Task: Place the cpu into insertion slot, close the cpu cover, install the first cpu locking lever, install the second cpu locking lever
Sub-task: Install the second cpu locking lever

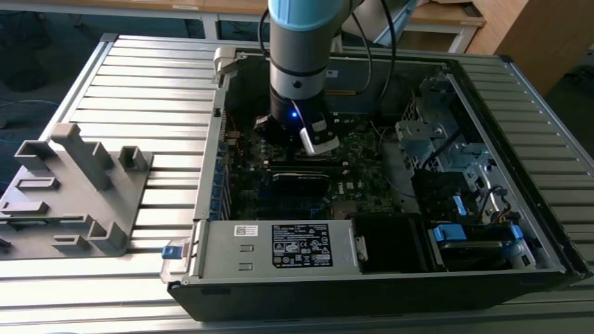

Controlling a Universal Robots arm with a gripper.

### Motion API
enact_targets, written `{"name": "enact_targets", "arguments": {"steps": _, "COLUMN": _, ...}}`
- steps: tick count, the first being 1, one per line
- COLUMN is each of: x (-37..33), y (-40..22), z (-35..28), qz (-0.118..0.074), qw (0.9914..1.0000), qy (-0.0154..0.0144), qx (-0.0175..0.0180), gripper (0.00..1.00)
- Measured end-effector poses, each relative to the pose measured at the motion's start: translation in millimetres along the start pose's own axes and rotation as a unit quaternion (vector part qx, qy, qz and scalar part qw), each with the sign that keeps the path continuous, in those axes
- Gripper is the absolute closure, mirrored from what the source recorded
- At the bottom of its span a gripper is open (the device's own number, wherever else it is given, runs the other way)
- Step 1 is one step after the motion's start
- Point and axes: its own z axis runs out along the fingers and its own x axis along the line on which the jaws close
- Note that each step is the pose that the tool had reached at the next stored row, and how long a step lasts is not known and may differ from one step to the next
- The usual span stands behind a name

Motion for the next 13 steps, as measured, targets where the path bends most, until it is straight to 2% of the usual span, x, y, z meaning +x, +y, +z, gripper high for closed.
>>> {"name": "enact_targets", "arguments": {"steps": 3, "x": 0.0, "y": -0.1, "z": 0.0, "qz": 0.000, "qw": 0.99987, "qy": 0.0016, "qx": -0.0160, "gripper": 0.89}}
{"name": "enact_targets", "arguments": {"steps": 4, "x": 0.0, "y": -0.2, "z": -0.1, "qz": 0.000, "qw": 0.99979, "qy": 0.0021, "qx": -0.0206, "gripper": 0.89}}
{"name": "enact_targets", "arguments": {"steps": 5, "x": 0.0, "y": -0.3, "z": -0.1, "qz": 0.000, "qw": 0.99972, "qy": 0.0024, "qx": -0.0237, "gripper": 0.89}}
{"name": "enact_targets", "arguments": {"steps": 7, "x": -0.1, "y": -0.8, "z": 0.0, "qz": 0.000, "qw": 0.99960, "qy": 0.0028, "qx": -0.0281, "gripper": 0.89}}
{"name": "enact_targets", "arguments": {"steps": 9, "x": -0.1, "y": -1.9, "z": 0.2, "qz": 0.000, "qw": 0.99952, "qy": 0.0031, "qx": -0.0308, "gripper": 0.89}}
{"name": "enact_targets", "arguments": {"steps": 13, "x": -0.4, "y": -4.1, "z": -0.2, "qz": 0.000, "qw": 0.99944, "qy": 0.0033, "qx": -0.0331, "gripper": 0.89}}
